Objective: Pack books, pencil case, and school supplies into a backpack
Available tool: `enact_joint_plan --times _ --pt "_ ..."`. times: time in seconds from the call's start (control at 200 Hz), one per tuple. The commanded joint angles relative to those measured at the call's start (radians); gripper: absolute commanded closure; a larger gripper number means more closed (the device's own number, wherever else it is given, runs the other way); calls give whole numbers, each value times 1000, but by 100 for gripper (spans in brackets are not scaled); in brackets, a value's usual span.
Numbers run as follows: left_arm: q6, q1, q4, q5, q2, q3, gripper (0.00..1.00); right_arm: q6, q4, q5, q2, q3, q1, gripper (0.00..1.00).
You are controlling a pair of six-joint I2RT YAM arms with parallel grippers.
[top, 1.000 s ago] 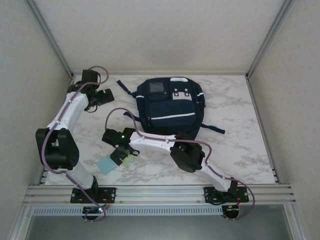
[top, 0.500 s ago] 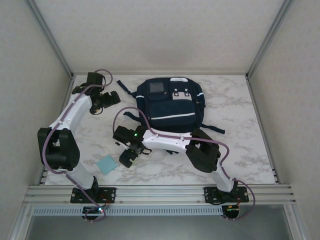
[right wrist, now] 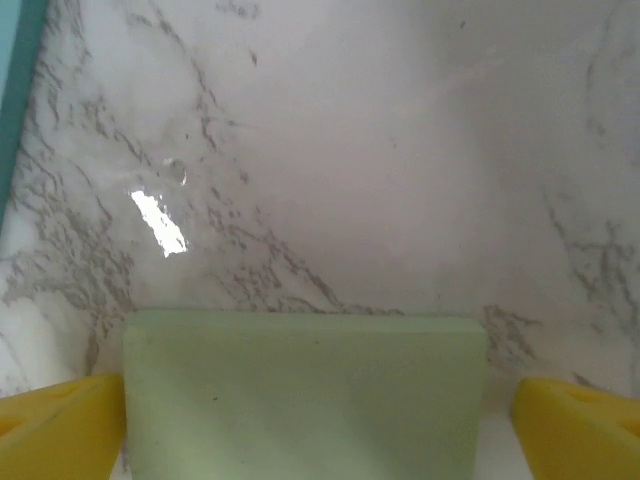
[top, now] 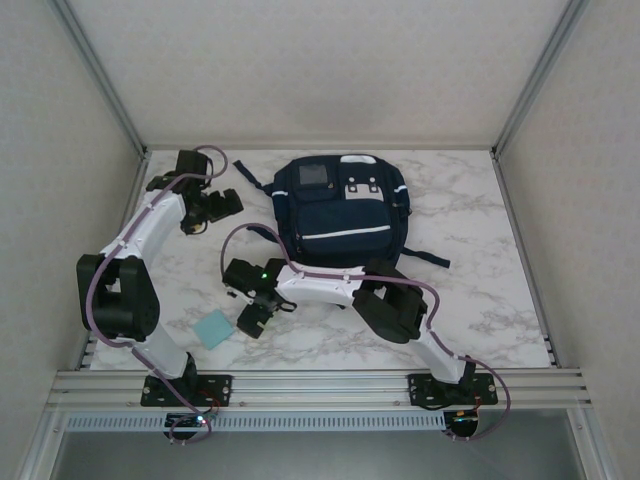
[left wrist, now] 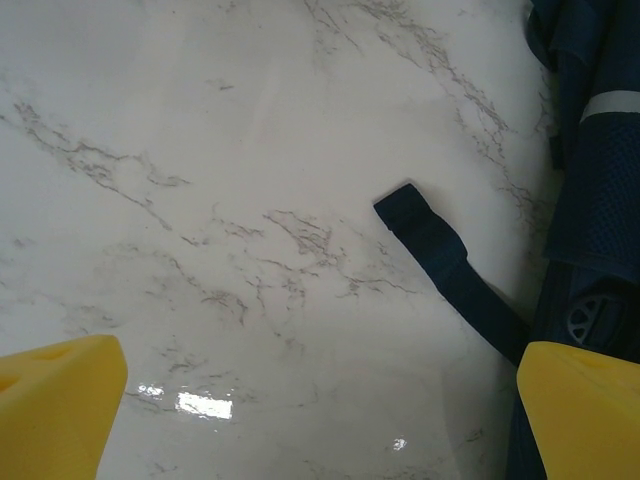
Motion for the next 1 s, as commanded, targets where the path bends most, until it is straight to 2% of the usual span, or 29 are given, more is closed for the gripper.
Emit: enact_joint_plan --times 0.0,0.28,0.696,0.996 --pt "-1 -7 -7 21 -6 -15 0 -2 -10 37 44 14 12 1" --pt "0 -7 -6 14 -14 -16 0 -15 -25 60 54 -30 37 4" --pt "-5 -7 -15 11 -39 8 0 6 -6 -43 -26 -46 -2 32" --pt "12 -37 -47 5 -54 79 0 42 10 -86 -169 -69 -38 35"
